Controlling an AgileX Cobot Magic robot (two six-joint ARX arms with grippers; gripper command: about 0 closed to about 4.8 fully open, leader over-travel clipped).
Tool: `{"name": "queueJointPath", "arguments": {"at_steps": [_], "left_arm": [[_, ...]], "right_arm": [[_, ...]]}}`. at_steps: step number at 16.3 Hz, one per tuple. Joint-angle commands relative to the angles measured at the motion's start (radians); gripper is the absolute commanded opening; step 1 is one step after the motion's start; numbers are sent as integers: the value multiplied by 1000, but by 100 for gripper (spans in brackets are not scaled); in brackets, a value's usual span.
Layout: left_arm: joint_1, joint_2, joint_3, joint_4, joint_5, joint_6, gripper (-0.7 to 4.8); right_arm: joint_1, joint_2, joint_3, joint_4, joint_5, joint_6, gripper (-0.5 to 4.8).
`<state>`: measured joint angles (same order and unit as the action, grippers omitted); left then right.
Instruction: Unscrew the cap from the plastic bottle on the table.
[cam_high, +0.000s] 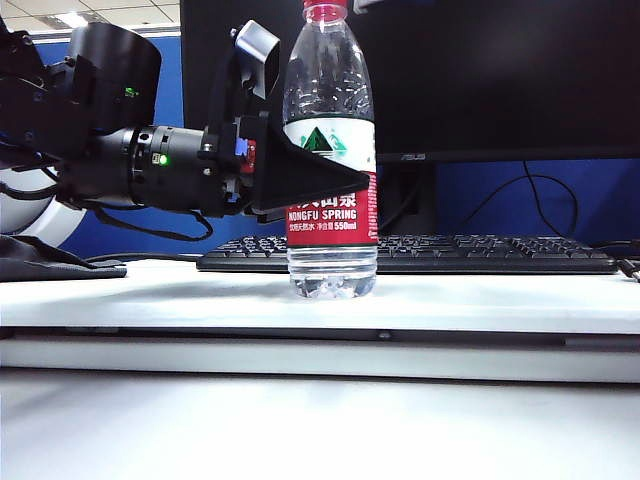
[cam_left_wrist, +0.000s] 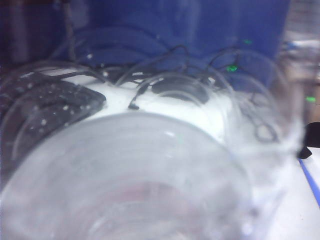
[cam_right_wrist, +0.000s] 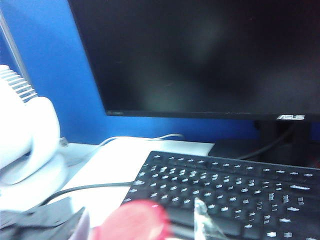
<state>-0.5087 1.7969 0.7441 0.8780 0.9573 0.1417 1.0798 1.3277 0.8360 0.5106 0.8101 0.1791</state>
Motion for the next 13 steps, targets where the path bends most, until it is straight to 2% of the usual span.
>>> {"name": "queueJointPath", "arguments": {"at_steps": [1, 4, 5, 10, 13], "left_arm": [[0, 6, -4, -52, -10, 0, 299], [0, 6, -4, -53, -10, 0, 299], [0, 6, -4, -53, -10, 0, 299], [0, 6, -4, -54, -10, 0, 299], [0, 6, -4, -54, 3, 0, 299]], "right_arm": [[-2, 2, 3, 18, -22, 5, 228], [-3, 6, 3, 18, -53, 5, 226], [-3, 7, 3, 18, -54, 5, 187], [-3, 5, 3, 18, -89, -1, 138], [-5, -12, 3, -29, -132, -78, 136]]}}
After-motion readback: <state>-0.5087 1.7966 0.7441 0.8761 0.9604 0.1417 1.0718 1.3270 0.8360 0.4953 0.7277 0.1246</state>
